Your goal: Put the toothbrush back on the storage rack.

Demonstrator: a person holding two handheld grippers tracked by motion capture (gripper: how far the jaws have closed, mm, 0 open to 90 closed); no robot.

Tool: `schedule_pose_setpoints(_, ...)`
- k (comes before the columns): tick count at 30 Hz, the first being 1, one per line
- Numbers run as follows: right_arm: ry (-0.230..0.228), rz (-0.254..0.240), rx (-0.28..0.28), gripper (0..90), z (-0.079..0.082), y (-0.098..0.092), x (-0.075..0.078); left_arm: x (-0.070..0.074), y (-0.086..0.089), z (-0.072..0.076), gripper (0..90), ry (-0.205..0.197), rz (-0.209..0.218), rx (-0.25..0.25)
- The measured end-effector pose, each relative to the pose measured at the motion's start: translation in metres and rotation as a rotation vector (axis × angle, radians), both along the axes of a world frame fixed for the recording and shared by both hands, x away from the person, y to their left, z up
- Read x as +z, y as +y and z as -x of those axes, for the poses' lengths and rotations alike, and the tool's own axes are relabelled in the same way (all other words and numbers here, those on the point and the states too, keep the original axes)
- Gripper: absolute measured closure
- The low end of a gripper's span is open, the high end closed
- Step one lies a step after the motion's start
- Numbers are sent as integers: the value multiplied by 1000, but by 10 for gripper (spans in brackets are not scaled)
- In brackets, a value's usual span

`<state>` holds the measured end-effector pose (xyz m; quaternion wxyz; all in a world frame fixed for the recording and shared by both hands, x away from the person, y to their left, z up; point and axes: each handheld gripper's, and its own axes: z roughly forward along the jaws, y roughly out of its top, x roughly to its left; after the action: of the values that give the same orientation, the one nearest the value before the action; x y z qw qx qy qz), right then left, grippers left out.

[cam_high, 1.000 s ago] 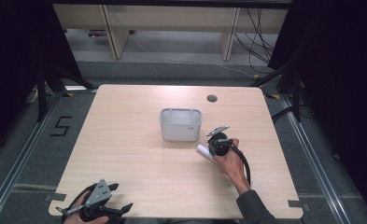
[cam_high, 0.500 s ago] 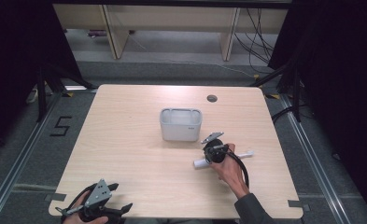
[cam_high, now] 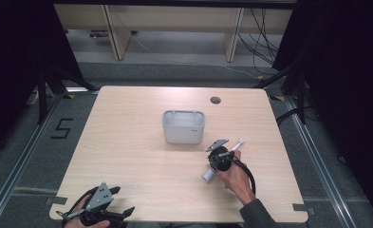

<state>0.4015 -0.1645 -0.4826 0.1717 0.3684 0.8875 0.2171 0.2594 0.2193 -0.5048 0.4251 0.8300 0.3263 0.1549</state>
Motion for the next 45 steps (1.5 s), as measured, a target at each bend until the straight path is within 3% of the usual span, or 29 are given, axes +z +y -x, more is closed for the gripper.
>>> schedule_pose_setpoints(7,-3,-21,10,848,6,-7,1,0,0,0,147,7,-6,-2)
schedule_pose_setpoints(8,-5,-19,22,848,5,-8,1,1,2,-2,148,-10,-41,-13)
schedule_pose_setpoints(9,2,-31,12,847,7,-8,1,0,0,0,147,5,-8,-1)
schedule_pose_setpoints(10,-3,-26,28,846,7,-9,1,1,0,0,147,11,-10,-1)
schedule_pose_setpoints(11,3,-31,5,845,8,-9,1,1,2,-1,148,-2,-37,-10)
schedule_pose_setpoints(13,-3,-25,20,844,8,-11,2,1,1,0,147,5,-28,-3)
schedule_pose_setpoints(14,10,-29,9,844,10,-10,2,0,-1,1,147,15,-1,7)
schedule_pose_setpoints(15,16,-23,31,844,9,-12,2,2,2,0,147,9,-38,-7)
schedule_pose_setpoints(16,-4,-26,24,844,10,-12,2,1,1,0,147,8,-36,-4)
schedule_pose_setpoints(20,3,-36,22,843,11,-14,2,1,1,0,147,7,-28,-3)
schedule_pose_setpoints(21,-1,-36,22,843,11,-15,2,0,-1,1,147,16,2,7)
schedule_pose_setpoints(23,1,-38,26,841,11,-16,2,0,-1,1,147,13,5,7)
schedule_pose_setpoints(24,4,-45,9,840,12,-16,2,0,-1,1,147,12,1,6)
schedule_pose_setpoints(25,3,-39,21,839,12,-17,3,1,1,0,147,7,-30,-5)
schedule_pose_setpoints(26,4,-33,30,838,12,-17,3,1,1,0,147,5,-31,-6)
schedule_pose_setpoints(27,11,-34,19,838,13,-17,3,1,1,0,148,5,-31,-6)
schedule_pose_setpoints(28,11,-36,20,837,13,-17,3,0,-1,1,147,12,-3,6)
schedule_pose_setpoints(29,11,-35,13,837,13,-18,3,1,1,0,147,8,-29,-3)
schedule_pose_setpoints(33,11,-34,9,837,15,-20,4,1,1,0,147,5,-29,-4)
schedule_pose_setpoints(35,23,-35,1,838,16,-20,4,0,-1,1,148,12,2,7)
schedule_pose_setpoints(41,23,-35,15,840,17,-23,4,1,1,0,148,3,-31,-4)
schedule_pose_setpoints(45,25,-35,10,836,18,-24,5,0,-1,1,148,11,-3,6)
